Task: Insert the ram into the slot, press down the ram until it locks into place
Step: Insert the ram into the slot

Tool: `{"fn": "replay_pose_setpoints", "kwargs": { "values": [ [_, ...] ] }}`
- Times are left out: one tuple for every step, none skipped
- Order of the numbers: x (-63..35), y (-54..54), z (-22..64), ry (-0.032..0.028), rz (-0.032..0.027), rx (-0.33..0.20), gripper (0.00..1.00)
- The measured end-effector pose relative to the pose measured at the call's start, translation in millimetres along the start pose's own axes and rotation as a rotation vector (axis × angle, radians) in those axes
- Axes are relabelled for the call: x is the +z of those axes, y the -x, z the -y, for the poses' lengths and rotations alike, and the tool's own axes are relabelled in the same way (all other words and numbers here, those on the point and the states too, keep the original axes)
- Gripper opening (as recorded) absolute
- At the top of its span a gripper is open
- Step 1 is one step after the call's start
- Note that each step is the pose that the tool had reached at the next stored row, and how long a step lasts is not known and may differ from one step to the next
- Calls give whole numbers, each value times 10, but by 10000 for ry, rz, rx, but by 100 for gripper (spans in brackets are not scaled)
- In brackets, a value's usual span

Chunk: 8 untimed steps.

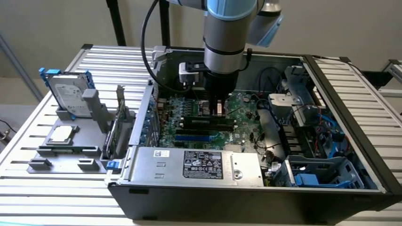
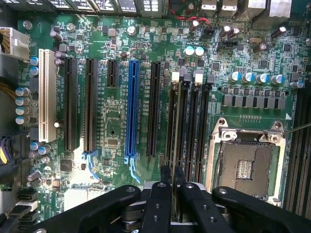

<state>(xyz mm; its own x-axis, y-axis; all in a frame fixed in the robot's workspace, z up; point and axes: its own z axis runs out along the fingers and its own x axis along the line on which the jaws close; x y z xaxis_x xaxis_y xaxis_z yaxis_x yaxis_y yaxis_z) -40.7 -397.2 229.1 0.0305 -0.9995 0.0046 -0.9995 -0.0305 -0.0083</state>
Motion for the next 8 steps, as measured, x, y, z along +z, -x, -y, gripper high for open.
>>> {"fn": "replay_pose_setpoints", "kwargs": {
  "values": [
    [1, 0, 0, 0, -1, -2, 14],
    [3, 0, 0, -1, -5, -4, 14],
    [4, 1, 1, -1, -16, -7, 14],
    [6, 0, 1, 0, -30, -11, 14],
    [7, 0, 0, 1, -47, -15, 14],
    [9, 0, 0, 1, -68, -19, 14],
    [10, 0, 0, 3, -85, -23, 14],
    [9, 0, 0, 4, -93, -26, 14]
  ]
}}
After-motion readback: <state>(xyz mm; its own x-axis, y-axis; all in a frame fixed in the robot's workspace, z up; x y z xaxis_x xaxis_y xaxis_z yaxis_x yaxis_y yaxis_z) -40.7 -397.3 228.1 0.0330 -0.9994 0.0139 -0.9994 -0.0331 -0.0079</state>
